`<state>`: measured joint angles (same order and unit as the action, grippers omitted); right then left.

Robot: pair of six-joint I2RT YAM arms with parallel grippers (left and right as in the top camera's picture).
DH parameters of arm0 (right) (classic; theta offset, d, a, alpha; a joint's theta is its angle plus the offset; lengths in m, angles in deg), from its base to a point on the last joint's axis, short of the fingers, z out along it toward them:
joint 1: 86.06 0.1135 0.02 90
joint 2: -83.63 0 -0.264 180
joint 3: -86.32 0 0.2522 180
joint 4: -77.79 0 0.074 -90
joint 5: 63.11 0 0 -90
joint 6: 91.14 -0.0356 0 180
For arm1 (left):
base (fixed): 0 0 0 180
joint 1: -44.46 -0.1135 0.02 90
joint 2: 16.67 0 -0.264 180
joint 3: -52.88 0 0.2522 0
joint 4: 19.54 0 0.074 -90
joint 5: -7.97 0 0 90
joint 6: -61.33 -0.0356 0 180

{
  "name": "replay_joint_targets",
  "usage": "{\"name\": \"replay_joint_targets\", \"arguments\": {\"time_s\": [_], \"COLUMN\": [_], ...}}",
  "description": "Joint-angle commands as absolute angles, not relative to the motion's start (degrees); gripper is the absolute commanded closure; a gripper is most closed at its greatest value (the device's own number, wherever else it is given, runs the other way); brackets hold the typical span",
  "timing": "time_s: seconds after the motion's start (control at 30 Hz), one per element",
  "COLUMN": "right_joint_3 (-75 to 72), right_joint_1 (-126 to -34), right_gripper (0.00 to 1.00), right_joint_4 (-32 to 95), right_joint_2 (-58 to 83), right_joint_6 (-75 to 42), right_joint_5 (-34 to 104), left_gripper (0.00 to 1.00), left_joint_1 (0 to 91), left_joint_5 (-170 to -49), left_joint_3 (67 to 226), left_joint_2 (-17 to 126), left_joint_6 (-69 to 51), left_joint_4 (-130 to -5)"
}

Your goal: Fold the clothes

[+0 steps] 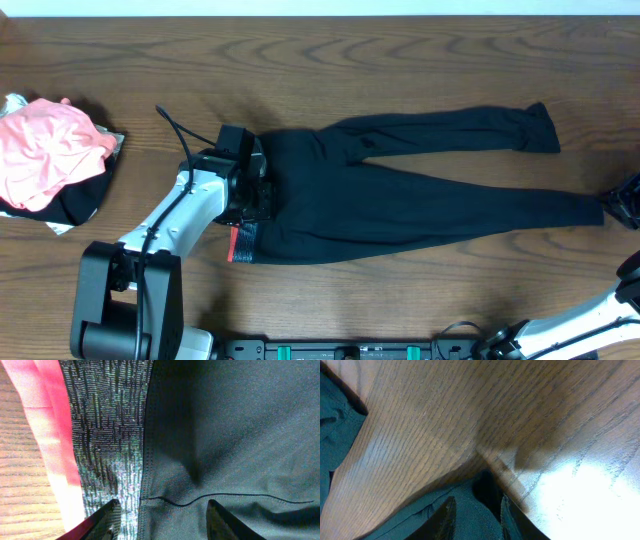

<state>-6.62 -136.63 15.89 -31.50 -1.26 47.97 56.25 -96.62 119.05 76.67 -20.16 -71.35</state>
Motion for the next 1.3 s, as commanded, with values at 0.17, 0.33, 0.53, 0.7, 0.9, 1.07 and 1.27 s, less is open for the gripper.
{"name": "replay_joint_targets", "arguments": {"time_s": [0.17, 0.33, 0.53, 0.7, 0.9, 1.07, 1.27], "right_joint_3": [-6.8, -4.9, -4.5, -4.5, -4.5, -6.2, -6.6], "right_joint_1": [-137.0, -137.0, -137.0, -137.0, -137.0, -137.0, -136.9], "right_gripper": [0.73, 0.73, 0.77, 0.86, 0.99, 0.99, 0.98], "right_joint_4": [15.5, 16.8, 17.1, 16.9, 18.7, 20.9, 23.8], "right_joint_2": [-31.8, -31.8, -31.8, -31.8, -31.8, -31.2, -31.2], "right_joint_6": [-0.2, -0.2, -0.2, -0.2, -0.2, -0.2, -1.9], "right_joint_5": [47.9, 47.9, 48.1, 48.1, 60.8, 67.8, 63.7], "left_gripper": [0.45, 0.45, 0.45, 0.45, 0.45, 0.45, 0.45], "left_joint_1": [56.3, 56.3, 56.3, 56.3, 56.3, 56.3, 56.3], "left_joint_5": [-95.9, -95.9, -95.9, -95.9, -95.9, -95.9, -95.9], "left_joint_3": [118.5, 118.5, 118.5, 118.5, 118.5, 118.5, 118.5], "left_joint_2": [77.3, 77.3, 77.3, 77.3, 77.3, 77.3, 77.3], "left_joint_6": [-21.1, -21.1, -21.1, -21.1, -21.1, -21.1, -20.9], "left_joint_4": [-71.4, -71.4, -71.3, -71.4, -71.4, -71.4, -71.4]}}
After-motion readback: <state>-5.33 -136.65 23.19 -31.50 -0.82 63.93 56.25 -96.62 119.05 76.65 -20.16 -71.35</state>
